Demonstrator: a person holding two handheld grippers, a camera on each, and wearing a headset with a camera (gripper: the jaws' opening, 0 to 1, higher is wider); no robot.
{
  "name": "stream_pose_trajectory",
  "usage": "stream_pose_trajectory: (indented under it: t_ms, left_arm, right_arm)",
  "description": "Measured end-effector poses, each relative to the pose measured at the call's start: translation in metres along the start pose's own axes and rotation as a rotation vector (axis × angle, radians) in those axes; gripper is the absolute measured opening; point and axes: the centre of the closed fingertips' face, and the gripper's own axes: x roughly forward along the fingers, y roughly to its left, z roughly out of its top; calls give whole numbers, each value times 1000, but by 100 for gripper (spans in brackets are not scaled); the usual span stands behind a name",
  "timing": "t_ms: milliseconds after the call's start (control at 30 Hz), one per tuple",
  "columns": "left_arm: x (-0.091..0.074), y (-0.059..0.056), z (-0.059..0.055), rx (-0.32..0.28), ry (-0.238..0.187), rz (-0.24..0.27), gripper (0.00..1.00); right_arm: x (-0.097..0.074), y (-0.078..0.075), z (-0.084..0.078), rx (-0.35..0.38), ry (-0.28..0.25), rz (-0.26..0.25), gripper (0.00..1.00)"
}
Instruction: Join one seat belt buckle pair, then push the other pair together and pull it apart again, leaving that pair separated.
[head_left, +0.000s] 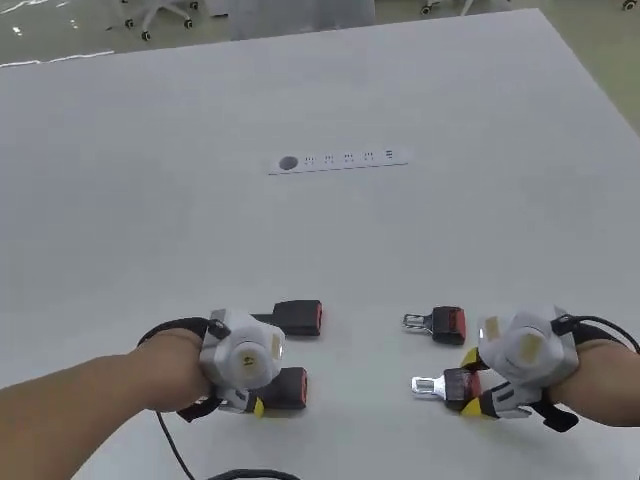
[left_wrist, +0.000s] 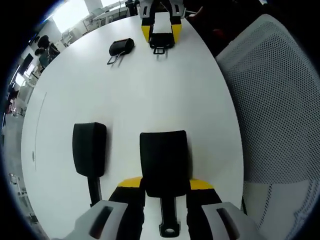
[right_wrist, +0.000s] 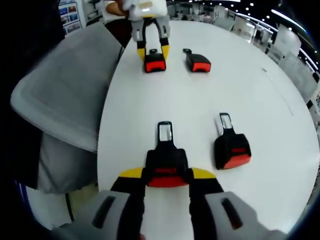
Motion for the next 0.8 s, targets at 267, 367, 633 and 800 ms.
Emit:
stream_pose_trajectory:
  t_ms: [267, 367, 633, 800]
  left_arm:
    - [0, -1, 1, 43, 21, -11, 33]
    - [1, -1, 0, 55, 20, -13, 33]
    - [0, -2, 2, 75, 18, -13, 33]
    - [1, -2, 2, 83, 24, -14, 33]
  right_arm:
    - [1, 0, 3, 7, -19, -19, 33]
    - [4, 2, 8, -3, -19, -19, 33]
    - [14, 5, 28, -18, -36, -22, 33]
    - [23, 9, 43, -25, -52, -23, 33]
